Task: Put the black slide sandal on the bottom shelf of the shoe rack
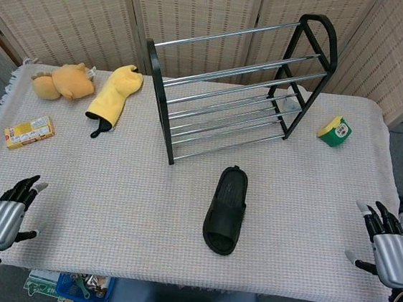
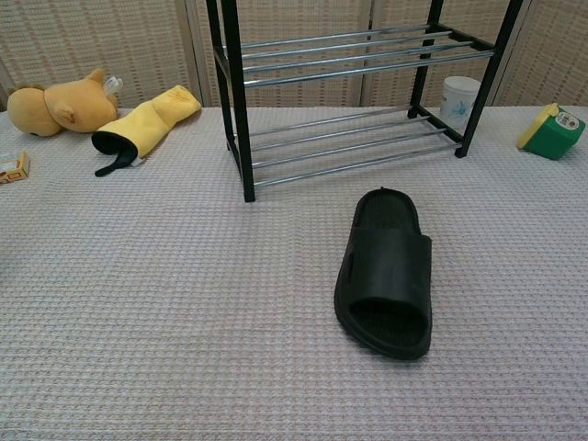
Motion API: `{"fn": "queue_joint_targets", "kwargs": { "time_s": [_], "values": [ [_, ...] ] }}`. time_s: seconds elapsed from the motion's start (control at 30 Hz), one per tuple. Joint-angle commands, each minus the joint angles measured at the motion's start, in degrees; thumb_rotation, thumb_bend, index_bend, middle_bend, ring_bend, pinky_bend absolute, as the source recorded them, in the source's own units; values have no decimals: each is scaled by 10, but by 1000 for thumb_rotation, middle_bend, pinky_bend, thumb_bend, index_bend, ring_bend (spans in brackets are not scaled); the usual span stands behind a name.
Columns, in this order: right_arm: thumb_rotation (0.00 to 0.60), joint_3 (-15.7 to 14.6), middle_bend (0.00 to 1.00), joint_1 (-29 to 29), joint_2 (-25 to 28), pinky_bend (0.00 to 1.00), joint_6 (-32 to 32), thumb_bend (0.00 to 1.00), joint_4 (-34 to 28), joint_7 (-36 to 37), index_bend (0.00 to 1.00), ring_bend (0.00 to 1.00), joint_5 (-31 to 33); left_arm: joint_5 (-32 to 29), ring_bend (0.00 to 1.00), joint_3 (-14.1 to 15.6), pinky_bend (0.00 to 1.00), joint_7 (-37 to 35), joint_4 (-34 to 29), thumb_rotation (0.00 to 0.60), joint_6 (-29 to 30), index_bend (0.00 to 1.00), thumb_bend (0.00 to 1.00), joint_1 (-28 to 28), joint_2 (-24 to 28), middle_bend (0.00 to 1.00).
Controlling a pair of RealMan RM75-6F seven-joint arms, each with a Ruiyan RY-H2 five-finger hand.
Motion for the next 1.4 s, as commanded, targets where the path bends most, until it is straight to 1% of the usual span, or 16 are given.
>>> {"fn": "queue_joint_targets", "kwargs": {
  "time_s": [0.03, 0.2, 0.37, 0.53, 0.77, 0.9, 0.97, 1.07, 1.13, 1.2, 1.27, 1.33, 1.4],
  "values": [
    [600, 0, 127, 1, 0, 122, 0, 111, -1, -1, 0, 25, -1, 5, 102, -1, 256, -1, 3, 600, 9, 173, 267, 3, -3, 84],
    [600, 0, 127, 1, 0, 122, 2, 111, -2, 0, 0, 25, -2, 18, 104, -8, 256, -13, 20, 600, 40, 190, 267, 10, -17, 84],
    [600, 0, 127, 8, 3, 122, -9, 111, 1, 1, 0, 25, 1, 21, 103, -9, 256, -14, 23, 600, 50, 193, 267, 14, -17, 84],
    [600, 11, 128, 49, 16, 122, -59, 110, -3, -11, 0, 25, -5, 19, 103, -8, 256, -9, 18, 600, 41, 195, 266, 12, -14, 84],
    [600, 33, 127, 151, 23, 121, -183, 112, -22, -44, 0, 25, -16, 17, 103, -5, 256, -5, 11, 600, 39, 195, 267, 15, -11, 84],
    [600, 47, 127, 217, -3, 122, -258, 111, -23, -73, 0, 25, -17, 11, 103, -2, 256, -4, 8, 600, 43, 195, 267, 22, -8, 84],
    [600, 52, 127, 246, -25, 122, -294, 92, -14, -82, 0, 25, -10, 9, 103, 1, 256, -5, 8, 600, 44, 195, 267, 27, -6, 84],
    [600, 53, 127, 277, -60, 121, -326, 32, 0, -104, 0, 25, -7, 7, 103, 5, 256, -5, 6, 600, 47, 195, 267, 33, -2, 84],
    [600, 52, 127, 289, -83, 121, -332, 5, 9, -116, 0, 25, -10, 4, 103, 6, 256, -7, 6, 600, 50, 195, 267, 37, 1, 84],
    [600, 49, 120, 296, -111, 107, -331, 0, 24, -129, 0, 20, -11, 2, 103, 7, 256, -8, 6, 600, 53, 195, 267, 41, 3, 84],
    [600, 42, 83, 298, -135, 67, -322, 0, 38, -141, 0, 7, -17, 2, 103, 9, 256, -11, 6, 600, 54, 195, 267, 44, 4, 84],
    [600, 34, 21, 296, -152, 17, -316, 0, 48, -151, 0, 0, -18, 2, 104, 11, 256, -13, 7, 600, 54, 195, 267, 47, 5, 84],
    [600, 27, 0, 292, -167, 0, -307, 0, 55, -161, 0, 0, -18, 1, 103, 12, 256, -15, 8, 600, 53, 195, 267, 48, 4, 84]
  ]
}}
